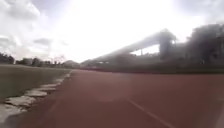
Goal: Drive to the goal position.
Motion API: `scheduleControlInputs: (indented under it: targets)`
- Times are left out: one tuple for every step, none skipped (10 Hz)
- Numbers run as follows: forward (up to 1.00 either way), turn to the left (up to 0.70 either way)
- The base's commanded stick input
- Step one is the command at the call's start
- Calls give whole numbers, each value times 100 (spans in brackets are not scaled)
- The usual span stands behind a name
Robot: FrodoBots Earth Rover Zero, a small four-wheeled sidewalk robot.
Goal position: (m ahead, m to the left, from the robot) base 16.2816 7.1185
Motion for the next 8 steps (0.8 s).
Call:
scheduleControlInputs:
  targets:
    - [70,0]
    - [70,0]
    - [70,0]
    - [70,0]
    - [70,0]
    - [70,0]
    - [70,0]
    - [70,0]
